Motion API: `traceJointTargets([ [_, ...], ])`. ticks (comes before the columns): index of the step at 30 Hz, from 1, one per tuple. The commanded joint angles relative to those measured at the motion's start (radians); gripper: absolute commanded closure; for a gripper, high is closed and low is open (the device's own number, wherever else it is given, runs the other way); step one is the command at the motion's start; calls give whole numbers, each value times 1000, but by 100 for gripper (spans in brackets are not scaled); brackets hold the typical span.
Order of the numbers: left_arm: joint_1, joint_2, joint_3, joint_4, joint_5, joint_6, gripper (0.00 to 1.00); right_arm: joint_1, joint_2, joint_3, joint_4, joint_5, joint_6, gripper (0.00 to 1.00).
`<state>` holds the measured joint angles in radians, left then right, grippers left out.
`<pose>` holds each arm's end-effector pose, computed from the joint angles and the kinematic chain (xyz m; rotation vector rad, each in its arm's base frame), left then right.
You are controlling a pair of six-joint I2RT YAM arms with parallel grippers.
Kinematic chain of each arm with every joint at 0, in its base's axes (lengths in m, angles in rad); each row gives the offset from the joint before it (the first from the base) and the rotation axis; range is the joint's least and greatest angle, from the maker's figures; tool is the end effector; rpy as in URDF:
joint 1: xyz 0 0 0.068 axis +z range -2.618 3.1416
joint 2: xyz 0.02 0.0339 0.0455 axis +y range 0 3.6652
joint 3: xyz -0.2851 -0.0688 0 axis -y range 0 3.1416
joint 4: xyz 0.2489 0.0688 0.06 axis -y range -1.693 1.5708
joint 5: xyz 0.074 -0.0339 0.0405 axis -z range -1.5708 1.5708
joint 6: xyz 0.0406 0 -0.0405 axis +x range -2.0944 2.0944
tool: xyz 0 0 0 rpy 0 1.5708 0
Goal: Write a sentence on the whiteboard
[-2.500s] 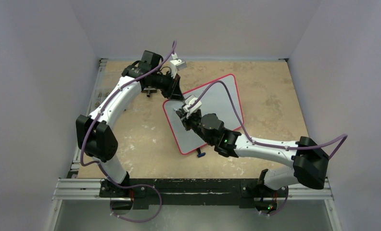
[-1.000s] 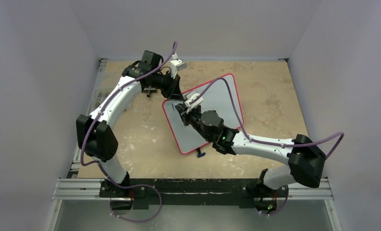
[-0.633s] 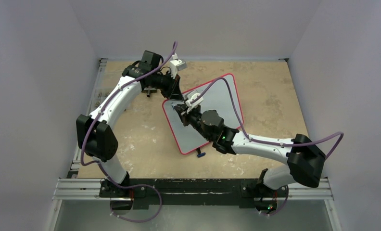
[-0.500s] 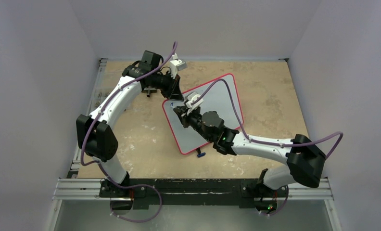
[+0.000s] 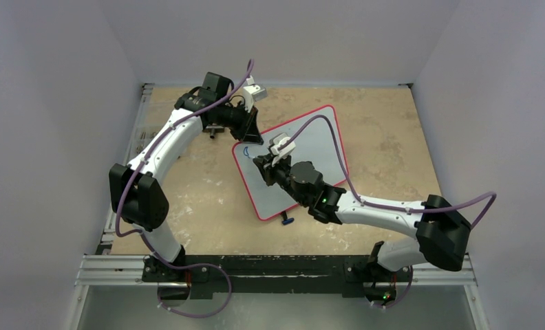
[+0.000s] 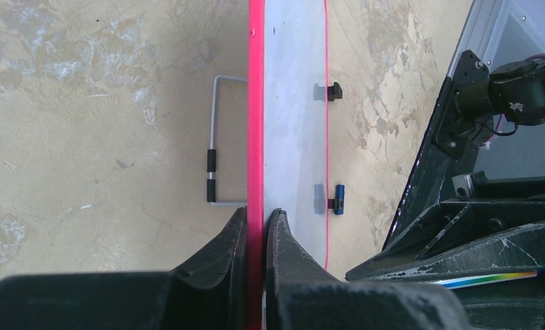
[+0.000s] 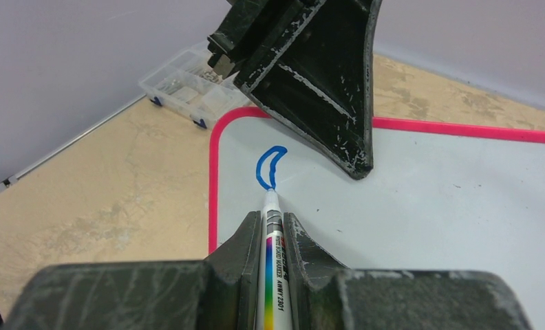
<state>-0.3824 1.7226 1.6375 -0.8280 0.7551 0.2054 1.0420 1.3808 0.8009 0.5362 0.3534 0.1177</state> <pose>0.3417 -0.1674 0.3520 0.9948 2.1783 -1.0090 0.1732 0.2685 0.3024 -0.4753 1.5761 0.6086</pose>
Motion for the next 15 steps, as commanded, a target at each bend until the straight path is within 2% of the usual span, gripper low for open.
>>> traceJointTargets([
  [1, -57, 2, -25, -76, -96, 117, 100, -20, 20, -20, -191, 146, -9, 100],
  [8, -59, -1, -25, -75, -97, 117, 100, -21, 25, -13, -252, 143, 0, 100],
  [15, -59, 0, -24, -75, -96, 117, 100, -20, 40, 12, -323, 69, -55, 100],
])
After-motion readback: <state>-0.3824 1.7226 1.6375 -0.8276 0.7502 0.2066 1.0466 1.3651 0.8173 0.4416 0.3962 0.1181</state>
